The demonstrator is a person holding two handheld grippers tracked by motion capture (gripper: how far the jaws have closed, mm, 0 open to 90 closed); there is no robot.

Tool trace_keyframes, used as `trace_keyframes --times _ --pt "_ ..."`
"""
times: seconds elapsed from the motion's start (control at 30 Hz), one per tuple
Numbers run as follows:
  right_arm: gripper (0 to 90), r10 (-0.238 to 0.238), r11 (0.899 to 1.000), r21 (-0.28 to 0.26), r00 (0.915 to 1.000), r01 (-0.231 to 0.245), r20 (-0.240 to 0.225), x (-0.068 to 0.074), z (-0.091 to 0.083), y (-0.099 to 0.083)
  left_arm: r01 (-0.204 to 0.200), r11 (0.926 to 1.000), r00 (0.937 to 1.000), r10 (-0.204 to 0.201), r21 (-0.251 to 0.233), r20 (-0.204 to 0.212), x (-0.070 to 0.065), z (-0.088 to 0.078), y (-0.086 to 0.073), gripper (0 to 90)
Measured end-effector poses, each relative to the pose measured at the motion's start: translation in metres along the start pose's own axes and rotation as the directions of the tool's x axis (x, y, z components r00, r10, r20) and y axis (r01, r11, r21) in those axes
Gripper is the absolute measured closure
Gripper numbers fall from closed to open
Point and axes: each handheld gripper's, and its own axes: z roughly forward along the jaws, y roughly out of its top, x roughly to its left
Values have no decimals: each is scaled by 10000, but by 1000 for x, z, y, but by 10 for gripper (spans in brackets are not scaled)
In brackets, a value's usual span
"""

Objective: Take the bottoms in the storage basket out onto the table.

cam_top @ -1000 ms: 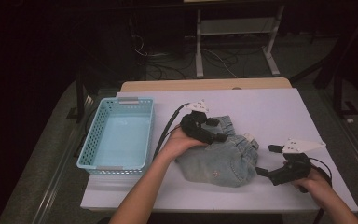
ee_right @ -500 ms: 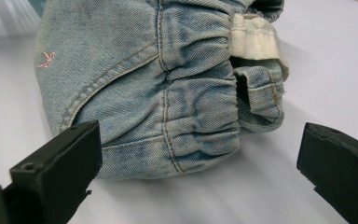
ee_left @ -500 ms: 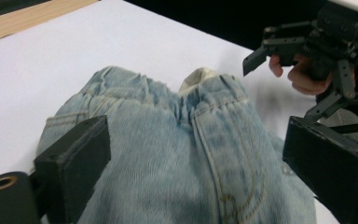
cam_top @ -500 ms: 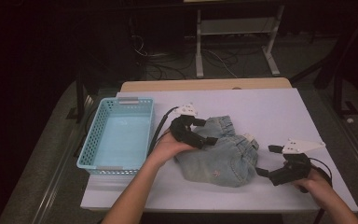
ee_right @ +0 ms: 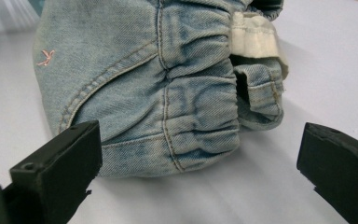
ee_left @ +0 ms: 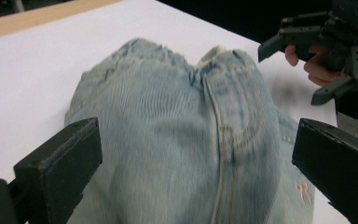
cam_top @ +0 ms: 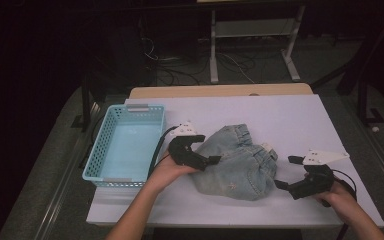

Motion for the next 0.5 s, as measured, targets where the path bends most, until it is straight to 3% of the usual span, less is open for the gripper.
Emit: trace_keyframes --times 0.5 --pt "1 13 10000 -18 10000 -13 65 -1 -2 -1 195 9995 9953 -219 -257 -940 -21 -20 -33 14"
